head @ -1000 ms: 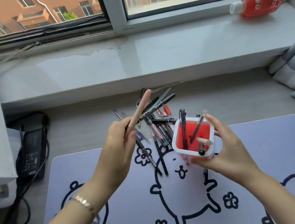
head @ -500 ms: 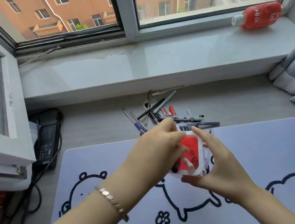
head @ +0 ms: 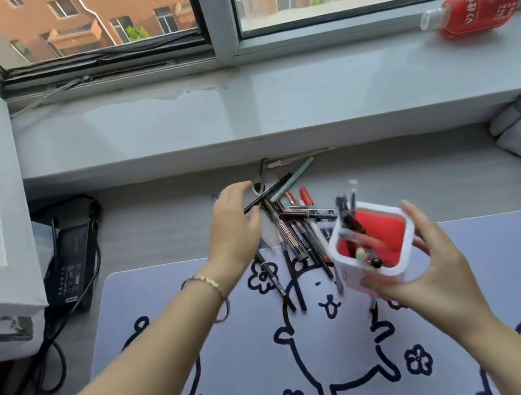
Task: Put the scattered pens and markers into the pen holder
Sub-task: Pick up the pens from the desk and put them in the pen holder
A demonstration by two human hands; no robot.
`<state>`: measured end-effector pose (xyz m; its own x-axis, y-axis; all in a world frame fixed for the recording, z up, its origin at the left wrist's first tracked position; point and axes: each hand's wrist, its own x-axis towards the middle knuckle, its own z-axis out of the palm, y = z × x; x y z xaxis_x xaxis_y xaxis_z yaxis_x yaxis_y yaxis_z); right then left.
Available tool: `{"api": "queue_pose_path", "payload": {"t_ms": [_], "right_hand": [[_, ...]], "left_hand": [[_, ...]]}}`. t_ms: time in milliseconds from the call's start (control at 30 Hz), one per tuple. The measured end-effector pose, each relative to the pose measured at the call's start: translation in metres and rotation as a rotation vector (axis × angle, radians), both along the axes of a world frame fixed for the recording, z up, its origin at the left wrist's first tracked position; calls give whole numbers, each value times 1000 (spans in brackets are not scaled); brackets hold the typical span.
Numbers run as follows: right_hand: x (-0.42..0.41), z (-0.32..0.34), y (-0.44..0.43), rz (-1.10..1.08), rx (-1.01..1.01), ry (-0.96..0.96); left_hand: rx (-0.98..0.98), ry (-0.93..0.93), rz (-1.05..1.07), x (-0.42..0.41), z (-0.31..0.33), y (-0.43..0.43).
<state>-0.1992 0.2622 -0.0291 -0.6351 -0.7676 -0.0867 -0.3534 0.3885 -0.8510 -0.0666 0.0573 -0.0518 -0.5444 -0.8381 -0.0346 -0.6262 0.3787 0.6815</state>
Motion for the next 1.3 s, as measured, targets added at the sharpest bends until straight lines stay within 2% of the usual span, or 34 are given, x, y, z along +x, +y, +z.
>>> {"api": "queue_pose_path", "payload": {"t_ms": [67, 200, 300, 400, 533, 633, 867, 1133, 1300], "right_hand": [[-7, -1, -3, -37, 14, -15], [-15, -1, -9, -81, 38, -32], [-19, -5, -11, -101, 56, -44], [-19, -5, -11, -106, 48, -68], [-16, -7, -10, -117, 55, -121], [-13, -10, -8, -101, 43, -121], [-1, -7, 2, -83, 44, -144], [10, -14, 21, -52, 70, -139], [13, -11, 28, -59, 65, -120]], "left_hand": [[41, -141, 10, -9, -19, -25], [33, -385, -105, -39, -46, -46], [27, -469, -145, -50, -60, -48], [45, -394, -86, -50, -63, -47], [225, -207, 115, -38, -61, -19], [333, -263, 96, -33, -67, 7], [350, -296, 211, -44, -73, 12], [230, -413, 165, -50, -68, 22], [255, -348, 106, -47, -53, 20]]}}
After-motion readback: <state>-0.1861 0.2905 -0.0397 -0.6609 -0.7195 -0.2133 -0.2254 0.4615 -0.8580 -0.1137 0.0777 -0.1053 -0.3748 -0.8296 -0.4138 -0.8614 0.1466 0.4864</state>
